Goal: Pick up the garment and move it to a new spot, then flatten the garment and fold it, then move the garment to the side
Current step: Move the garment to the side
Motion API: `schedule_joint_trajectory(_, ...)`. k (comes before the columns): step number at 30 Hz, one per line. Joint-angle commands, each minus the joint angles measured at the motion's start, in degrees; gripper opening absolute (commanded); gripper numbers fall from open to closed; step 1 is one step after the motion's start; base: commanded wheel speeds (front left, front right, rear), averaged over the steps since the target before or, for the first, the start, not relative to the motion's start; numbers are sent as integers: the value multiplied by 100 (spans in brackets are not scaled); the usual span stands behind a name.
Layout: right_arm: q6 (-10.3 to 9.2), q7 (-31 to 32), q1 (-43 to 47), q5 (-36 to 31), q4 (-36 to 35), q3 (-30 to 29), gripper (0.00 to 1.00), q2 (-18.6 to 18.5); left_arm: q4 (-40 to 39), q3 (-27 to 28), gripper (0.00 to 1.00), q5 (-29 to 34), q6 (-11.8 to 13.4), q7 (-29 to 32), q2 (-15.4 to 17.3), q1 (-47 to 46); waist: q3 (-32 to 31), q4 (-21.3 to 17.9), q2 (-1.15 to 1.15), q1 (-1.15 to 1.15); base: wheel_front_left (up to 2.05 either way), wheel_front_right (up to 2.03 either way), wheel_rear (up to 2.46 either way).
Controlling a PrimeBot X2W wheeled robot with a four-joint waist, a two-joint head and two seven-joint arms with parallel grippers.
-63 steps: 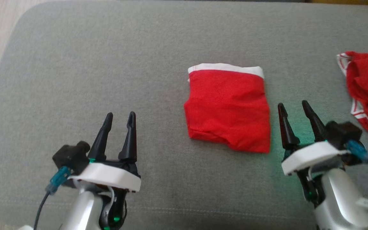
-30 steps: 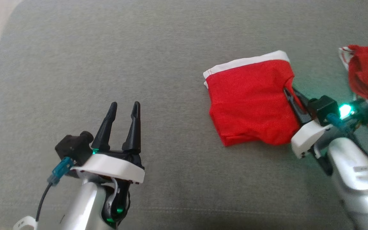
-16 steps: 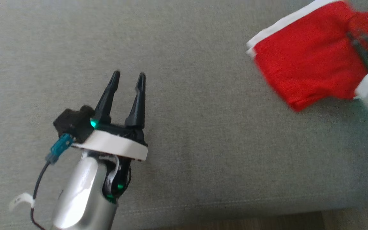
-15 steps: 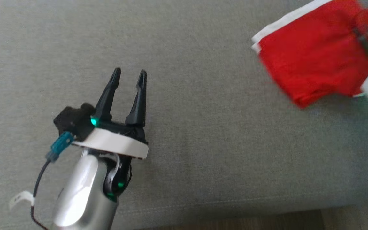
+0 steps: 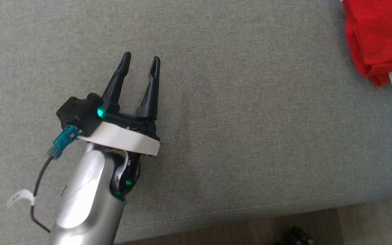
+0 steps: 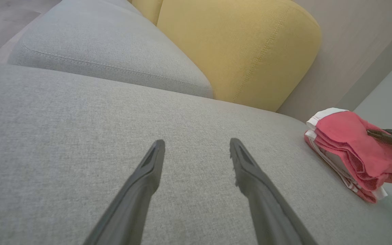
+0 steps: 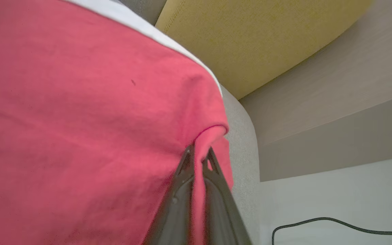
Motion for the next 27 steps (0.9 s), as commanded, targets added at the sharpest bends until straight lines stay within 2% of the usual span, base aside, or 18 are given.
schedule_joint_trajectory(1, -5, 73, -5, -11, -90, -159, 0, -70, -177, 172, 100, 14, -24, -30, 52, -175, 19, 13, 0, -1, 0, 0, 0)
schedule_joint_trajectory(5, -5, 324, 124, -97, -127, -581, 0, 134, -168, 159, 100, -28, -15, -30, 52, -201, 37, 43, 0, -1, 0, 0, 0)
schedule_joint_trajectory(6, -5, 382, 157, -95, -144, -679, 45, 180, -164, 159, 100, -36, -15, -30, 52, -202, 32, 49, 0, -1, 0, 0, 0)
schedule_joint_trajectory(7, -5, 415, 183, -20, -159, -795, 60, 254, -157, 159, 100, -44, -14, -30, 52, -200, 24, 57, 0, -1, 0, 0, 0)
schedule_joint_trajectory(8, -5, 453, 205, 71, -166, -933, 100, 340, -146, 159, 100, -55, -14, -30, 52, -197, 7, 67, 0, -1, 0, 0, 0)
schedule_joint_trajectory(17, -5, 516, 400, -62, -825, -1263, 100, 865, -110, 241, 100, -180, 36, -30, 52, -61, -464, 145, 0, -1, 0, 0, 0)
schedule_joint_trajectory(27, -5, -197, 1031, 301, -1730, -1510, 100, 2199, -162, 507, 100, -264, 148, -31, 52, 404, -1376, 403, 0, -1, 0, 0, 0)
